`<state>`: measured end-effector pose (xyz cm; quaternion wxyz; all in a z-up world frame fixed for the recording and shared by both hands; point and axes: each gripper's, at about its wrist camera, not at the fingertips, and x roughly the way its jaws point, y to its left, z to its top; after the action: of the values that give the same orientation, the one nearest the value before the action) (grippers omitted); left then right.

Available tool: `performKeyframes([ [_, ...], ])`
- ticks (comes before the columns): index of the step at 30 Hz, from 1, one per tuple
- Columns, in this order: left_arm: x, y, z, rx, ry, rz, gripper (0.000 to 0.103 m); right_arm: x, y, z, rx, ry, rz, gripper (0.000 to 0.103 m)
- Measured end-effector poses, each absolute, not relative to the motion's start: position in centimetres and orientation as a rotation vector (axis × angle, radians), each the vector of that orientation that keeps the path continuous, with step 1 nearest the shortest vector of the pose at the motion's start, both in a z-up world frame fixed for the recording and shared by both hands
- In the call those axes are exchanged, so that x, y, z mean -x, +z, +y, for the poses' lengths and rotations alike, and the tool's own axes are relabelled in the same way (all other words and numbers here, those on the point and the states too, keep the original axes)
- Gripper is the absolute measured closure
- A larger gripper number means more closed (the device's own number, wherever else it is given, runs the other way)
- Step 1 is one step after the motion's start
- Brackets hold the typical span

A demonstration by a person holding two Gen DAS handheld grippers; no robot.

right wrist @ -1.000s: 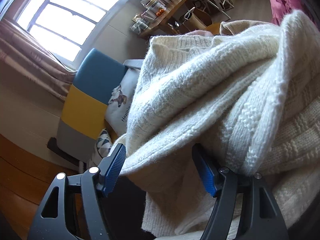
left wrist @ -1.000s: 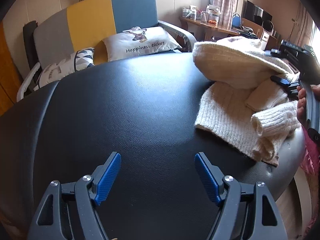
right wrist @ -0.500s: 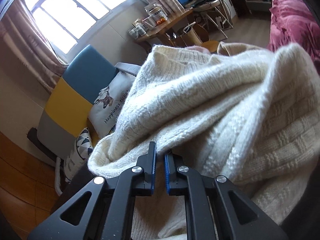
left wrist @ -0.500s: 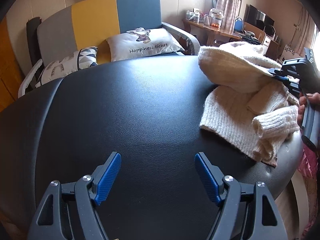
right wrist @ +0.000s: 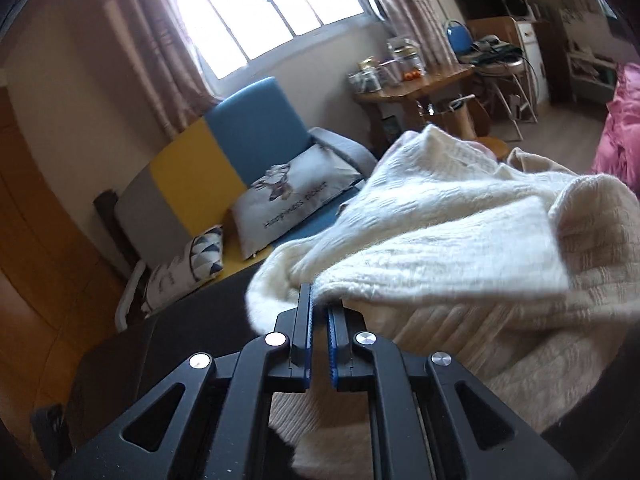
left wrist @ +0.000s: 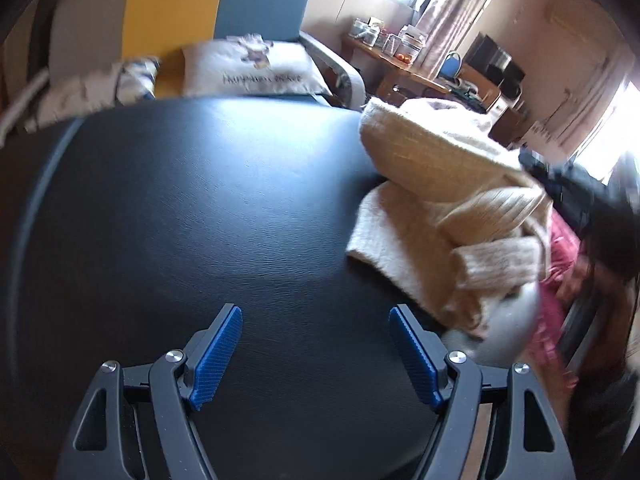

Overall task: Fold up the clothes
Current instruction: 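Close the right gripper on the cream sweater's edge, then close the left gripper on the sweater edge while the right gripper holds its grip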

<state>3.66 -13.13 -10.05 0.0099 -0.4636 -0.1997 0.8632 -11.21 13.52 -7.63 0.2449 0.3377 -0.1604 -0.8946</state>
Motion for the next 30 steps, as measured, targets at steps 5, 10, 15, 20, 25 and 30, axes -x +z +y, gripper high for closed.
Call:
performKeyframes([
  [5,0.1,-8.2,-12.9,1.383,2.629,-0.673,0.028,10.1,-9.2,13.7,-0.947,-2.446,-0.465,0.097],
  [10,5.9,-6.1,-11.1,1.334,2.549,-0.621,0.028,9.3,-10.9,15.3,-0.969,-2.44,-0.522,0.097],
  [15,11.1,-6.1,-9.6,1.406,2.44,-0.583,0.028,8.1,-10.9,14.1,-0.936,-2.476,-0.384,0.097],
  [20,15.0,-7.5,-9.0,1.543,2.401,-0.562,0.028,8.0,-11.7,13.9,-0.935,-2.459,-0.361,0.097],
  [25,16.7,-8.5,-8.5,1.634,2.417,-0.493,0.028,8.3,-11.8,14.4,-0.931,-2.444,-0.401,0.097],
  [30,17.7,-9.2,-7.8,1.682,2.366,-0.574,0.029,8.3,-11.7,14.0,-0.916,-2.448,-0.372,0.097],
])
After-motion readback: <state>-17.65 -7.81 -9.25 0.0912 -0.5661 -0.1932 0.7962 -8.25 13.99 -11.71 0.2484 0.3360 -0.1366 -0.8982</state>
